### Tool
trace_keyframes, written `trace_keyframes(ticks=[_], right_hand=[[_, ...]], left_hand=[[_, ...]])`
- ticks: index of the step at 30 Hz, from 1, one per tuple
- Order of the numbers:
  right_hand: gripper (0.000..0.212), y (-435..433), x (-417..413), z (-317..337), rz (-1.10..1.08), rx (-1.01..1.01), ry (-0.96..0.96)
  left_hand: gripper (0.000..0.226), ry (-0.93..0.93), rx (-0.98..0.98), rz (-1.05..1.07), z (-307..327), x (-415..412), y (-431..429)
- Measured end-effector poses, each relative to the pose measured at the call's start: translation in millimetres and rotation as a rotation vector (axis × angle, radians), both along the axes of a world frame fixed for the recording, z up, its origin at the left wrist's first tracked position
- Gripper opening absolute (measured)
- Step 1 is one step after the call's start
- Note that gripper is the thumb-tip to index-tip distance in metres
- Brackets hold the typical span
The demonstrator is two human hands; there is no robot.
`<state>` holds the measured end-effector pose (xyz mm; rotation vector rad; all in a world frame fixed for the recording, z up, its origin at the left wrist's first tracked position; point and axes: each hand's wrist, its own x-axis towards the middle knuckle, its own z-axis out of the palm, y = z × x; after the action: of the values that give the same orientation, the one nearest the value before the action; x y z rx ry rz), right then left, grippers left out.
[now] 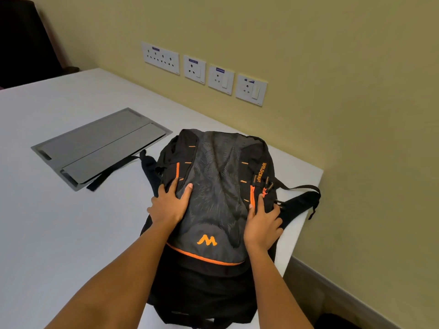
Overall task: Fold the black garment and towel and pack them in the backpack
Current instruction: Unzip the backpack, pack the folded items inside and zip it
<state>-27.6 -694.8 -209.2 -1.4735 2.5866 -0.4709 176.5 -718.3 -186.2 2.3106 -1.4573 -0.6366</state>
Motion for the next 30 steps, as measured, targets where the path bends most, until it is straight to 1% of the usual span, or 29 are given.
trace_keyframes(ticks=[10,14,16,20,25,27,30], right_hand=[[0.047,-23.8,-42.8,-8.0,-0.336,-0.02,-0.083],[0.046,-40.4,-53.0,-7.9,-0.416,-0.043,-0.131],[0.046,-48.2,-55.6,-7.2,-0.437,-0.045,-0.149],[0.046,-55.7,-63.6,-7.6,-0.42,-0.029,-0.166],[0.048,-45.3,-61.2,-6.4,-0.372,-0.052,-0.162],[0.05,-35.5,-54.3,-7.9,-0.346,-0.092,-0.168],[0.052,-16.9,-39.6,-10.8,-0.22,-0.185,-0.122]], left_hand=[[0.068,-0.012,-0.023,-0.268,-0.4,-62.3,-74.1],[0.069,0.019,-0.008,-0.39,2.4,-77.1,-110.9],[0.068,0.002,0.011,-0.442,3.8,-82.6,-123.8],[0.061,-0.065,-0.048,-0.486,0.8,-88.5,-122.5],[0.057,-0.137,-0.172,-0.556,-8.2,-88.2,-88.1],[0.061,-0.191,-0.203,-0.611,-12.6,-86.8,-69.1],[0.078,-0.268,-0.259,-0.667,-21.4,-84.6,-41.7]])
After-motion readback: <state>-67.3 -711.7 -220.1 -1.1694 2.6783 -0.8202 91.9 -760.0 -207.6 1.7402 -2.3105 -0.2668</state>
